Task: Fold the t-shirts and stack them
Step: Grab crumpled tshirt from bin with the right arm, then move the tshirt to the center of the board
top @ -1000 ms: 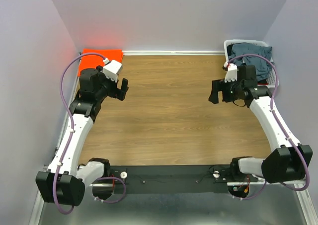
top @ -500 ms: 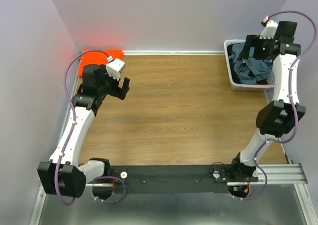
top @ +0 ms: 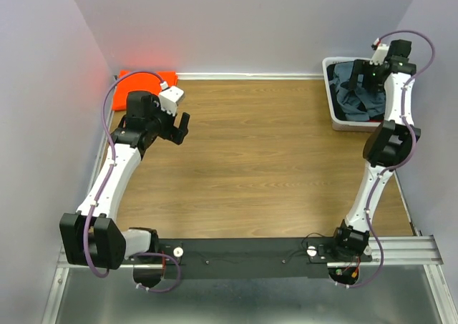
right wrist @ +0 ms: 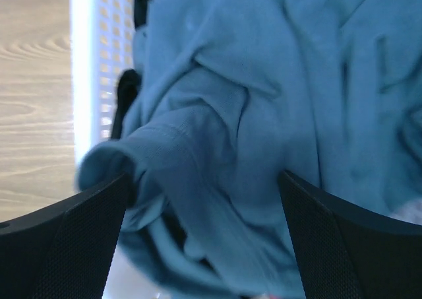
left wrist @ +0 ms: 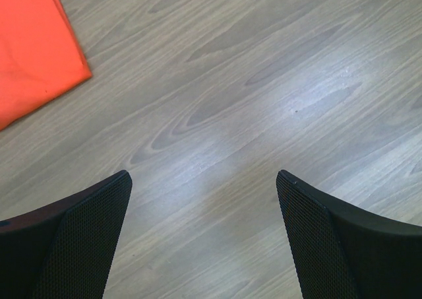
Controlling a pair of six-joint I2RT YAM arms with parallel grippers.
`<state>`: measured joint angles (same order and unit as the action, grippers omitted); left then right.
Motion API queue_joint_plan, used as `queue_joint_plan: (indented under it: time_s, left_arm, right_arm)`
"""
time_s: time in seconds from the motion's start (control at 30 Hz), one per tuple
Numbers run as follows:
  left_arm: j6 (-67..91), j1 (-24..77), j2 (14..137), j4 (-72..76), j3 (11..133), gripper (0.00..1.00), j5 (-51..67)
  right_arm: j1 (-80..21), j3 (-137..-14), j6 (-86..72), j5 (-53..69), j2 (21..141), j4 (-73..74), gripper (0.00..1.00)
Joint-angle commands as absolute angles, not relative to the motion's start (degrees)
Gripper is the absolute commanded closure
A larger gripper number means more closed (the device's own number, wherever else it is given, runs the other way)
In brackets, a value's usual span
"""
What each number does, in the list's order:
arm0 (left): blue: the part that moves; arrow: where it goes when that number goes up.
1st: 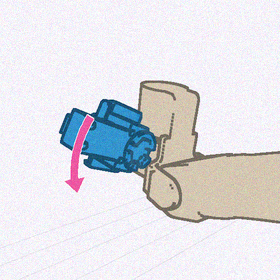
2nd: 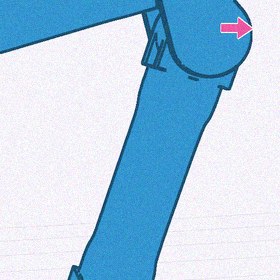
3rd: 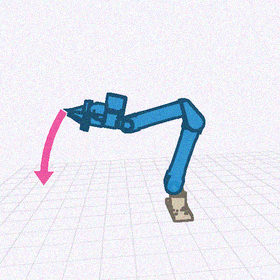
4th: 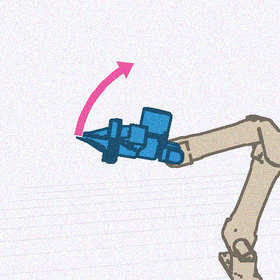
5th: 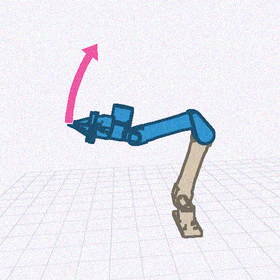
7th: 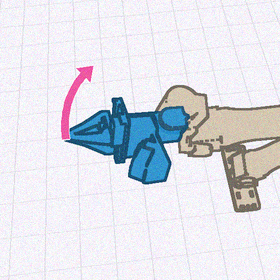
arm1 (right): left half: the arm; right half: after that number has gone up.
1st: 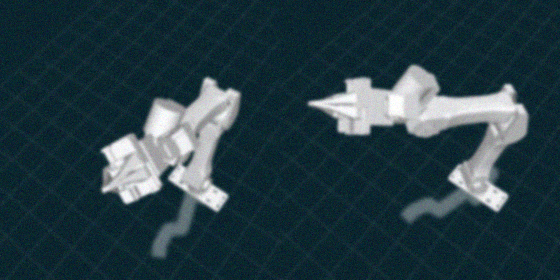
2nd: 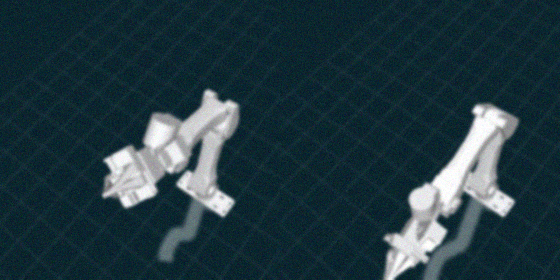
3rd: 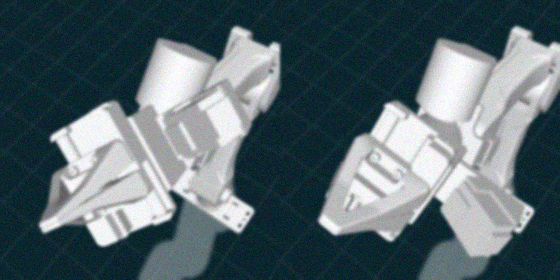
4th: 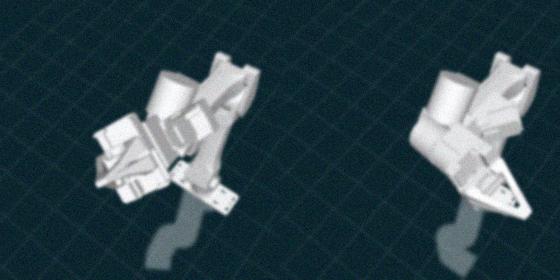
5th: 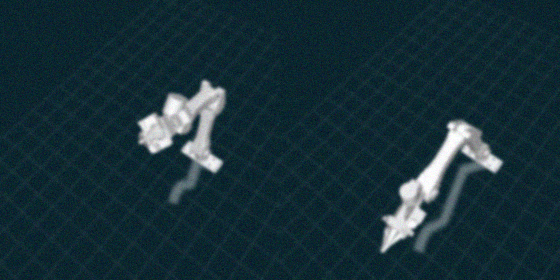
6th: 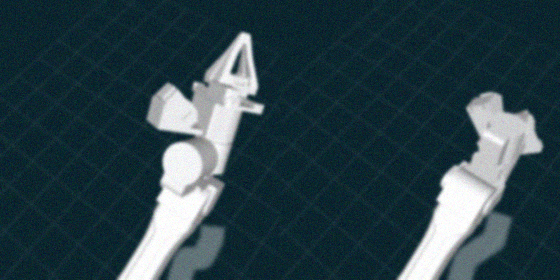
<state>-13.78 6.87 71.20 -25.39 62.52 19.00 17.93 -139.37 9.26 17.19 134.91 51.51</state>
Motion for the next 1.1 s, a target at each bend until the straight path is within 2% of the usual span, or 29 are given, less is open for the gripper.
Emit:
queue_joint_plan:
  time_s: [0.0, 0.1, 0.17, 0.2, 0.23, 0.27, 0.37, 0.4, 0.43, 0.63, 0.8, 0.97, 1.07]
  left_arm:
    - [-14.4, 6.9, 71.5, -25.8, 63.4, 0.02, 18.5]
    - [-14.6, 6.9, 71.8, -26.0, 63.5, 0.02, 18.0]
    - [-14.6, 6.9, 71.9, -26.0, 63.5, 0.01, 18.0]
    - [-14.5, 6.9, 72.0, -26.2, 63.7, 0.02, 18.1]
    - [-14.6, 6.9, 71.9, -26.2, 63.8, 0.02, 18.1]
    - [-14.6, 6.9, 72.0, -26.3, 64.1, 0.02, 18.0]
    - [-14.7, 6.9, 71.6, -26.3, 64.2, 0.02, 18.2]
    - [-14.8, 6.9, 71.5, -26.3, 64.3, 0.02, 18.2]
    - [-14.7, 6.9, 71.4, -26.2, 64.4, 0.02, 18.3]
    - [-14.8, 6.9, 71.2, -26.0, 65.1, 0.02, 19.2]
    - [-14.8, 6.9, 71.2, -25.8, 66.2, 0.02, 19.3]
    - [-13.9, 6.3, 72.0, -26.0, 67.9, 0.01, 20.5]
    - [-13.7, 5.4, 72.4, -26.8, 70.1, 0.02, 22.1]
  right_arm:
    - [18.0, -139.7, 9.3, 16.4, 137.5, 51.9, 0.0]
    - [18.1, -136.0, 9.5, 15.6, 138.5, 51.2, 0.05]
    - [18.1, -135.4, 9.4, 15.2, 138.8, 51.1, 0.15]
    - [18.4, -135.4, 9.3, 14.9, 138.6, 51.2, 0.29]
    - [18.5, -135.3, 9.2, 14.6, 138.3, 51.2, 0.37]
    - [18.6, -135.2, 9.1, 14.6, 137.2, 51.2, 0.52]
    - [18.7, -133.0, 10.1, 15.1, 133.8, 51.2, 0.76]
    - [18.8, -132.4, 10.5, 15.3, 132.2, 51.2, 0.95]
    - [18.8, -131.7, 10.5, 15.4, 129.3, 51.2, 1.0]
    - [20.3, -129.5, 10.4, 21.2, 115.6, 51.2, 1.0]
    - [20.3, -134.2, 9.1, 27.2, 109.9, 51.2, 0.99]
    - [20.2, -143.0, 4.8, 39.8, 107.7, 50.6, 1.0]
    - [20.1, -142.7, -0.9, 50.2, 104.6, 45.1, 1.0]
